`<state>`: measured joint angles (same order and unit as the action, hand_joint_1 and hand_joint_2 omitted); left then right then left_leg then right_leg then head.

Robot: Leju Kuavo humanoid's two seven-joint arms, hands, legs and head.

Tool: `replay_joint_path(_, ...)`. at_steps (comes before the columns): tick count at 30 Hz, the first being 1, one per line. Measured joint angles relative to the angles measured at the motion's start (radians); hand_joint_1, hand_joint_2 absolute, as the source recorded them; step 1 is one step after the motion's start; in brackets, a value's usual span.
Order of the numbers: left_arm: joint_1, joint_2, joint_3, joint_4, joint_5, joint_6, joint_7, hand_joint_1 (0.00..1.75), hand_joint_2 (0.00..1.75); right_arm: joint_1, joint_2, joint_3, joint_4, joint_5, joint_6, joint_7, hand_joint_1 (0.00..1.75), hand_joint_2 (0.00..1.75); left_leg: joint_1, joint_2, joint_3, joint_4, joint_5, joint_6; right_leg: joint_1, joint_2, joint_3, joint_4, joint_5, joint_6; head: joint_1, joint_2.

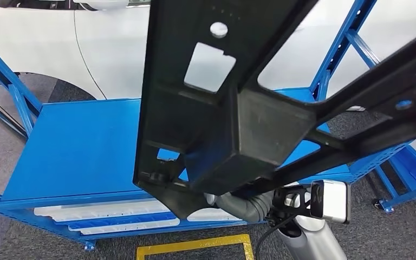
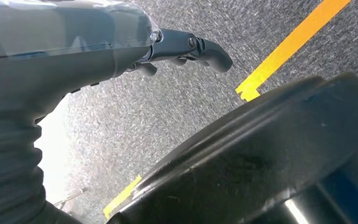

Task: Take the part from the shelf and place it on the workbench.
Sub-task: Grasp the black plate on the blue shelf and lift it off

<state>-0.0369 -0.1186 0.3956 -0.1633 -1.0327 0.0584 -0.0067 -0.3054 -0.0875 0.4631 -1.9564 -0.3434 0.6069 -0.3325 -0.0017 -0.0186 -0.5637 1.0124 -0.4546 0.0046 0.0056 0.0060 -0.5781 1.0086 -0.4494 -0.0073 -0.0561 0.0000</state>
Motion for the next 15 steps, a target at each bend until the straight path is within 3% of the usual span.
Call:
replay_joint_path(3,0.001,-0.001,0.0,0.0,0.004,-0.004,-0.005,0.0,1.75,0.005,-0.001,0.0,-0.002,0.001,0.0,0.0,1.75,1.75,0.005,-0.001,-0.001,-0.006,0.007,0.016,0.0,0.0,-0.007,0.019,-0.015,0.016,0.0,0.0)
replay_joint_path(5,0.001,-0.002,0.0,0.0,0.004,-0.004,-0.005,0.0,1.75,0.008,-0.001,0.0,-0.003,0.001,-0.001,-0.001,1.75,1.75,0.008,0.001,-0.002,-0.01,0.01,0.024,-0.005,0.0,-0.047,0.11,-0.07,0.028,0.0,0.0)
replay_joint_path(7,0.001,-0.002,0.0,0.0,0.004,-0.005,-0.005,0.0,1.75,0.013,-0.003,0.0,-0.003,0.001,-0.001,-0.001,1.75,1.75,0.008,0.001,-0.004,-0.009,0.01,0.026,-0.01,-0.001,-0.112,0.245,-0.13,0.038,0.0,0.0)
replay_joint_path(8,0.001,-0.002,0.0,0.0,0.004,-0.005,-0.005,0.0,1.75,0.016,-0.003,0.0,-0.003,0.002,-0.001,-0.001,1.75,1.75,0.008,0.001,-0.005,-0.009,0.01,0.027,-0.013,-0.001,-0.132,0.286,-0.138,0.04,0.0,0.0)
replay_joint_path(9,0.001,-0.002,0.0,0.0,0.003,-0.005,-0.005,0.0,1.75,0.018,-0.004,0.0,-0.003,0.002,-0.001,-0.002,1.75,1.75,0.008,0.001,-0.005,-0.009,0.01,0.026,-0.014,-0.001,-0.134,0.288,-0.127,0.041,0.0,0.0)
replay_joint_path(10,0.001,-0.002,0.0,0.0,0.003,-0.004,-0.004,0.0,1.75,0.019,-0.004,0.0,-0.003,0.002,-0.001,-0.003,1.75,1.75,0.008,0.0,-0.003,-0.008,0.009,0.025,-0.015,-0.001,-0.115,0.248,-0.098,0.04,0.0,0.0)
replay_joint_path(11,0.001,-0.002,0.0,0.0,0.003,-0.004,-0.004,0.0,1.75,0.019,-0.005,0.0,-0.003,0.002,-0.002,-0.004,1.75,1.75,0.007,-0.001,-0.001,-0.008,0.008,0.024,-0.016,-0.001,-0.08,0.177,-0.06,0.037,0.0,0.0)
replay_joint_path(13,0.001,-0.002,0.0,0.0,0.002,0.001,-0.004,0.0,1.75,0.019,-0.005,0.0,-0.004,0.006,-0.007,-0.01,1.75,1.75,0.004,-0.003,0.001,-0.006,0.006,0.018,-0.013,0.001,-0.015,0.042,-0.011,0.027,0.0,0.0)
replay_joint_path(15,0.001,-0.002,0.0,0.0,0.002,0.007,-0.003,0.0,1.75,0.023,-0.007,0.0,-0.004,0.013,-0.014,-0.015,1.75,1.75,0.002,-0.004,0.0,-0.005,0.004,0.008,-0.007,0.002,0.002,-0.001,-0.005,0.017,0.0,0.0)
